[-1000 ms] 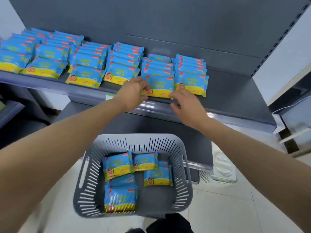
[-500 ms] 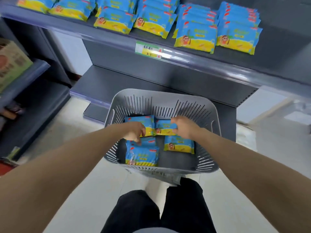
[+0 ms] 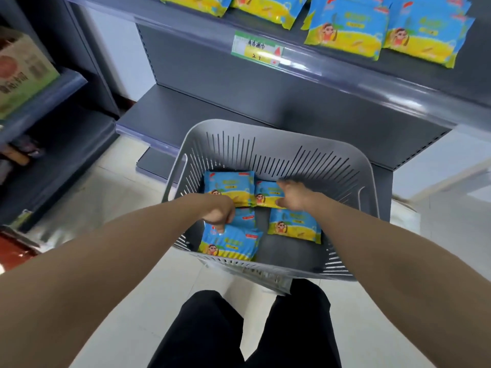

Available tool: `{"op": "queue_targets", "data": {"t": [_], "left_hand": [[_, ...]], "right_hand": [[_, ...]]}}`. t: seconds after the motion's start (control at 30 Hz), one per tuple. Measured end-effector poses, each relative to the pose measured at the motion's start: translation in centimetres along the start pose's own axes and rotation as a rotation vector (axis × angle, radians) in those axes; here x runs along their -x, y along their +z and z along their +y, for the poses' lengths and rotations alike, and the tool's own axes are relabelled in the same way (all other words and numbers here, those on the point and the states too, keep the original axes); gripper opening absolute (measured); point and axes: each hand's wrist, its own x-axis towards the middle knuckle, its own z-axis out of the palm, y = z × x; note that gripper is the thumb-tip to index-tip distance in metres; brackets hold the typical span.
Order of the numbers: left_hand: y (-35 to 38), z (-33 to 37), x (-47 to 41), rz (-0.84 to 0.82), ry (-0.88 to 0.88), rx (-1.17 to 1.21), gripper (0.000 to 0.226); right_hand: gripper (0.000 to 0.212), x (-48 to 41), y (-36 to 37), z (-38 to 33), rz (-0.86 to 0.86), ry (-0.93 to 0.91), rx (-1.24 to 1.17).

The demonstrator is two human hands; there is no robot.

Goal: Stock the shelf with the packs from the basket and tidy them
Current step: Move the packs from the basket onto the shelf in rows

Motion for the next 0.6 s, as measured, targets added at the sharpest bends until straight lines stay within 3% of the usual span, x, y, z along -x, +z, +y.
{"op": "queue_targets", "data": {"t": [0.17, 0.27, 0.37, 0.47, 0.5, 0.6], "left_hand": [[-1.1, -0.5, 0.9, 0.094, 0.018, 0.085, 0.016], [-1.4, -0.4, 1.4, 0.06, -0.029, 0.074, 0.038], [-1.7, 0.1, 1.9, 0.057, -0.04, 0.01, 0.043], [-2.2, 0.5, 2.5, 0.092, -0.037, 0.004, 0.038], [-2.6, 0.6, 2.8, 0.098, -0.033, -0.008, 0.037], [-4.0, 1.4, 3.9, 0.128, -0.015, -0.051, 0.034]], "right_hand": [[0.079, -0.8, 0.4, -0.6, 0.015, 0.073, 0.099], [0.08, -0.7, 0.0, -1.2, -0.023, 0.101, 0.126], [0.084, -0.7, 0.2, -1.4, -0.087, 0.084, 0.105], [0.102, 0.1, 0.3, -1.3, -0.08, 0.157, 0.088], [0.096, 0.5, -0.1, -1.3, -0.059, 0.158, 0.102], [0.05, 1.6, -1.7, -1.0, -0.008, 0.067, 0.136]]}}
